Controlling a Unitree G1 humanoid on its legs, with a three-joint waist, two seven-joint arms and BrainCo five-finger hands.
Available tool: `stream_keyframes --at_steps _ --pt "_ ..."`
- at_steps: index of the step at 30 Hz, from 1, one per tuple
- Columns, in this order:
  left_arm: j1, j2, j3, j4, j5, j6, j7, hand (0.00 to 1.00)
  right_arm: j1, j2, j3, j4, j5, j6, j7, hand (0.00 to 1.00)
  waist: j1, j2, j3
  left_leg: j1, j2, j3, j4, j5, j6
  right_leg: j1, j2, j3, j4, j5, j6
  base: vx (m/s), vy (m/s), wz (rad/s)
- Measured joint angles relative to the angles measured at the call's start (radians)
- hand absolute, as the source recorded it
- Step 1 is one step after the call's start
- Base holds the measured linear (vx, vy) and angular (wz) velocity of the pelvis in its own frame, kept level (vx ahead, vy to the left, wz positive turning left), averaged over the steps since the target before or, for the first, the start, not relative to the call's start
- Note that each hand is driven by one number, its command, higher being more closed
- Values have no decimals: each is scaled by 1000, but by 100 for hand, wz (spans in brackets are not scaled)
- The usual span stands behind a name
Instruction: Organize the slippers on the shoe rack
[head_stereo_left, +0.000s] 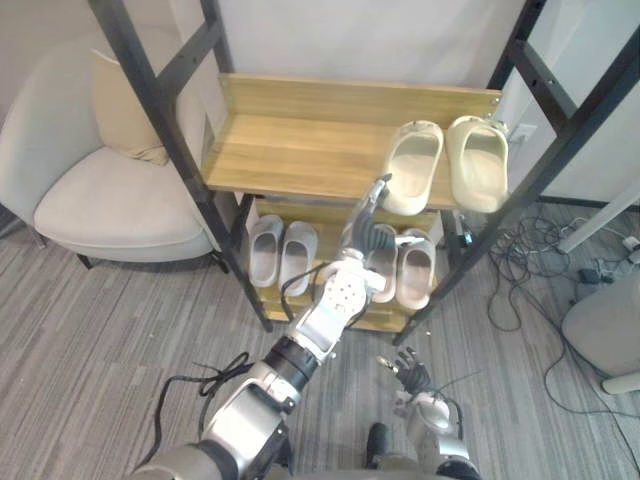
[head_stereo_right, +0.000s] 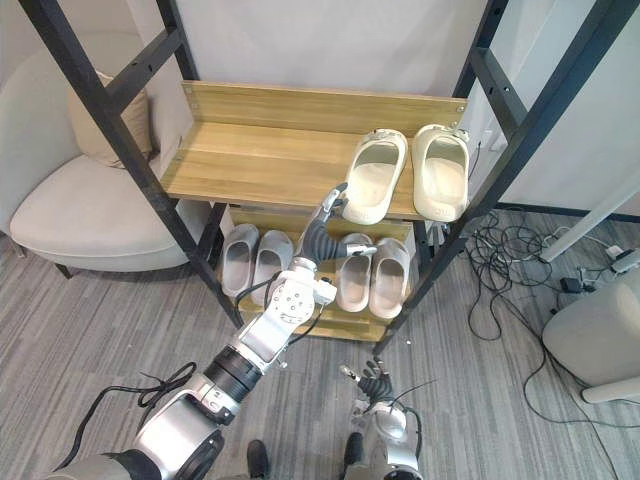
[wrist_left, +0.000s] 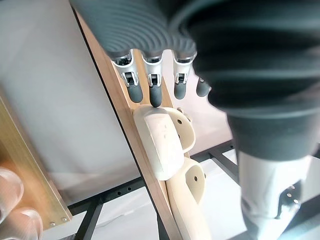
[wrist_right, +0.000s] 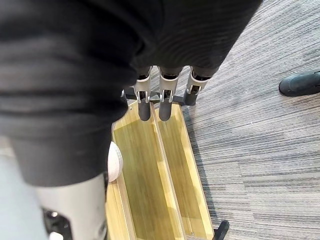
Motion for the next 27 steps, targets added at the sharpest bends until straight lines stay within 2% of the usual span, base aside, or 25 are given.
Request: stream_keyframes --at_steps 11,27 --pt "-71 7 3 25 -42 0 1 0 -13 0 -5 0 1 0 2 0 -13 -17 11 13 -1 29 0 -9 1 -3 2 26 0 1 0 -11 11 -6" --pt "-98 9 81 54 -79 1 6 0 -28 1 -7 0 1 0 -8 0 -20 -18 11 5 -3 34 0 -10 1 -14 1 31 0 1 1 -3 7 -1"
